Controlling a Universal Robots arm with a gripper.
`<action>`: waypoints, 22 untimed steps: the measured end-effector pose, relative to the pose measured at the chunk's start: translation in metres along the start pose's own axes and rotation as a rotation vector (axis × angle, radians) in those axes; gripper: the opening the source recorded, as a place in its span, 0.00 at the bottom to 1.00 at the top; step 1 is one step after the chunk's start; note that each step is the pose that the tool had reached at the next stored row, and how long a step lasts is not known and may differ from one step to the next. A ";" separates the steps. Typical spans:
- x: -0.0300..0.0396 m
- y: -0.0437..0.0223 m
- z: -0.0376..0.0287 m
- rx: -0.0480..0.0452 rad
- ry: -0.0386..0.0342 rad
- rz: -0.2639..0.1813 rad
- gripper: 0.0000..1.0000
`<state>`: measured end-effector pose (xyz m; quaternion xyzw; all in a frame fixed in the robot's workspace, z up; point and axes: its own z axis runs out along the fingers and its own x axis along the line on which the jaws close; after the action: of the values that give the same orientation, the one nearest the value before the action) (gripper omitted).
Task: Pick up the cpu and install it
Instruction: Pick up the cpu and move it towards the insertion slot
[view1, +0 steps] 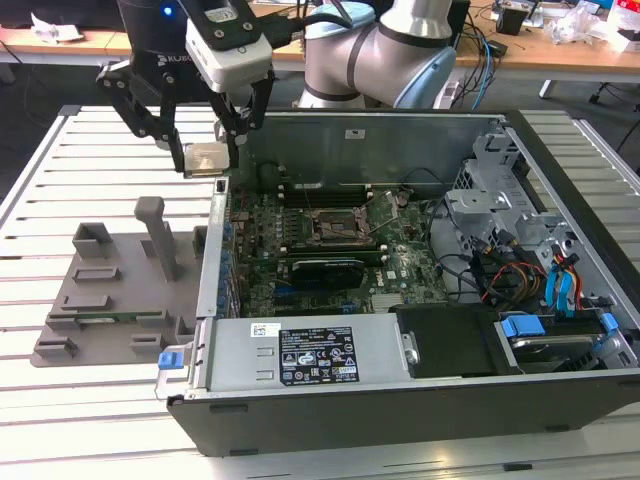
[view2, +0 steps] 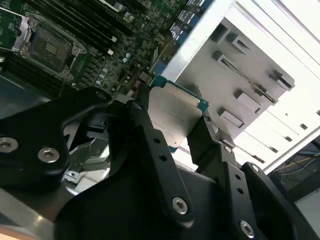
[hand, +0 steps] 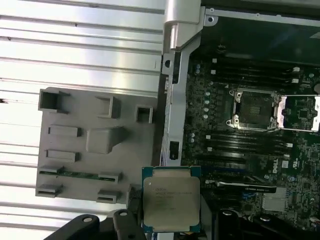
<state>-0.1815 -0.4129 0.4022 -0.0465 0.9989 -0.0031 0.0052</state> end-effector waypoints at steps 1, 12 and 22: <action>-0.0025 -0.0002 0.0003 0.0000 0.0000 0.000 0.55; -0.0221 -0.0017 0.0047 0.0000 0.0001 0.000 0.55; -0.0544 -0.0006 0.0071 0.0002 0.0001 0.001 0.55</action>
<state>-0.1272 -0.4085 0.3957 -0.0461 0.9989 -0.0032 0.0052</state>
